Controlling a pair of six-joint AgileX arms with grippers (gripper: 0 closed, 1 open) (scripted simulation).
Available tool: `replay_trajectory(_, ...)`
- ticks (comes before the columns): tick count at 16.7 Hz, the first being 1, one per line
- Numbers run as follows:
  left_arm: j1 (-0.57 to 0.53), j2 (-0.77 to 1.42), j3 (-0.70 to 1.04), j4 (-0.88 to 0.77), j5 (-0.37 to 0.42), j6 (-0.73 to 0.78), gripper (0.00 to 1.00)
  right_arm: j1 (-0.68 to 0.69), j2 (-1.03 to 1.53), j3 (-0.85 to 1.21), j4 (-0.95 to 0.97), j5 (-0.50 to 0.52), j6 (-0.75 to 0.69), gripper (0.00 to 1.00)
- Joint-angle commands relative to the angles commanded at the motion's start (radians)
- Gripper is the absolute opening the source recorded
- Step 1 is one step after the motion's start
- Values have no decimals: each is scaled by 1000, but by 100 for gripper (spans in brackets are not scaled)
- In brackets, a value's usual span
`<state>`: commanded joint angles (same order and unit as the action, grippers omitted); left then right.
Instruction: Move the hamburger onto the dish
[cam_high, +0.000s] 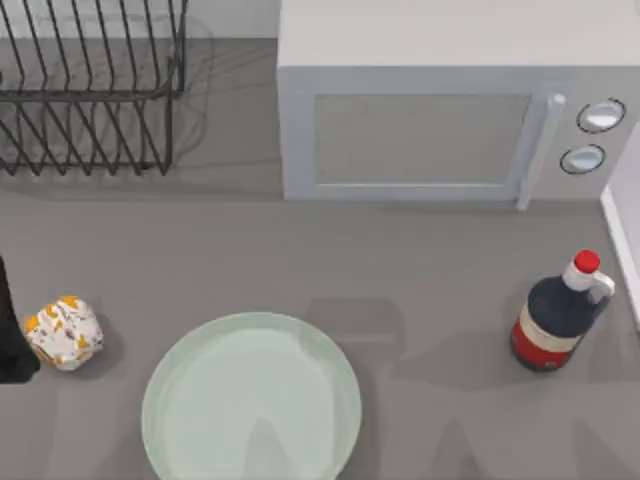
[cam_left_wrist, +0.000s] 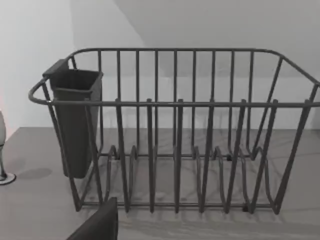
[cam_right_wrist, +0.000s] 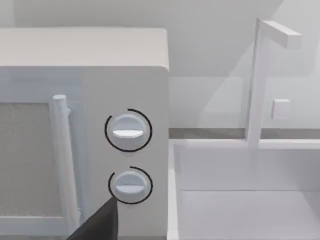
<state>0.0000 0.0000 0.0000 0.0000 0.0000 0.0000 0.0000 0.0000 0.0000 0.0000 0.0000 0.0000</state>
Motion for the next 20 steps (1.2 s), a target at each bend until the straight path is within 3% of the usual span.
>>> replay_trajectory(4,-2,32,28,-23,0,18,100,0,0,0,0,0,0,100)
replay_trajectory(8,-18,223,177,-143,1,112,100,0,0,0,0,0,0,100)
replay_trajectory(20,-84,1337,847,-753,4,544,100,0,0,0,0,0,0,100)
